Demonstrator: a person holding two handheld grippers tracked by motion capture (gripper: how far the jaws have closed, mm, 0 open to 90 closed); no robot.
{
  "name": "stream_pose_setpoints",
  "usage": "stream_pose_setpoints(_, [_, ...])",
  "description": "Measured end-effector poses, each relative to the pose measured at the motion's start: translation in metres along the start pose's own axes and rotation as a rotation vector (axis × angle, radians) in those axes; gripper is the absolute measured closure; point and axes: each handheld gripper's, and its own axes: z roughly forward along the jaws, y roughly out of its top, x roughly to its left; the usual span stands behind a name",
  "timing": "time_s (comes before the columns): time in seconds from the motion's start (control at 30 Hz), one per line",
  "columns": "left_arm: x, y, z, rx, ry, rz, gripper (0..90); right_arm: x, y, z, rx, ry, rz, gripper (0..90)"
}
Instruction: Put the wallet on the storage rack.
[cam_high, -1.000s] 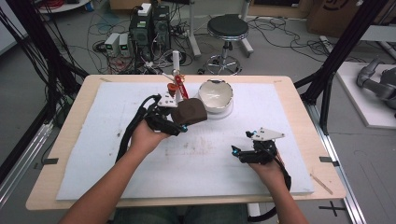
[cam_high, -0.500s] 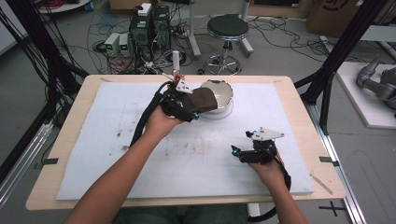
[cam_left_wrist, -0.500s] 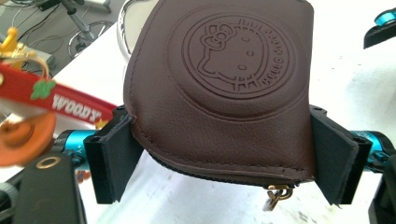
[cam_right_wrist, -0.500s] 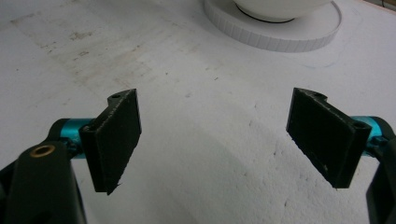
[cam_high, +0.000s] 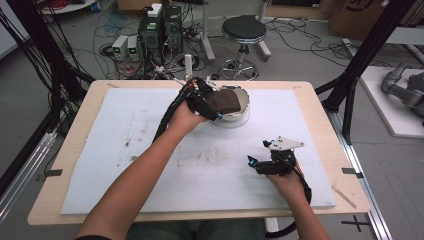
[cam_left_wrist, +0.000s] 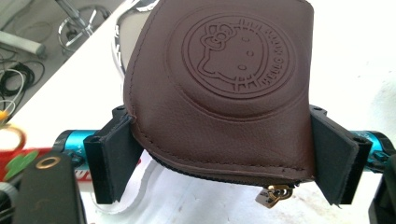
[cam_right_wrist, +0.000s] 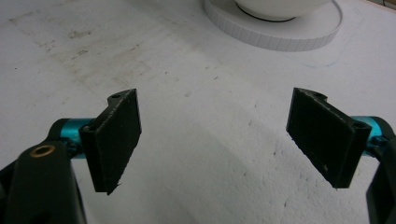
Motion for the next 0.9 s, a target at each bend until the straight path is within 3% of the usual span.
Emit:
stream_pose_setpoints(0.3, [0.003,0.008,0.026,0.065,0.001,0.000,19.4,0.001,0.000,0.002,0.007,0.001,-0.004,17.9])
stream_pose_setpoints(0.9, [0.008,0.023,0.048,0.139,0.031,-0.016,19.2,-0.002,-0.001,0.001,0.004,-0.001,-0.002,17.9])
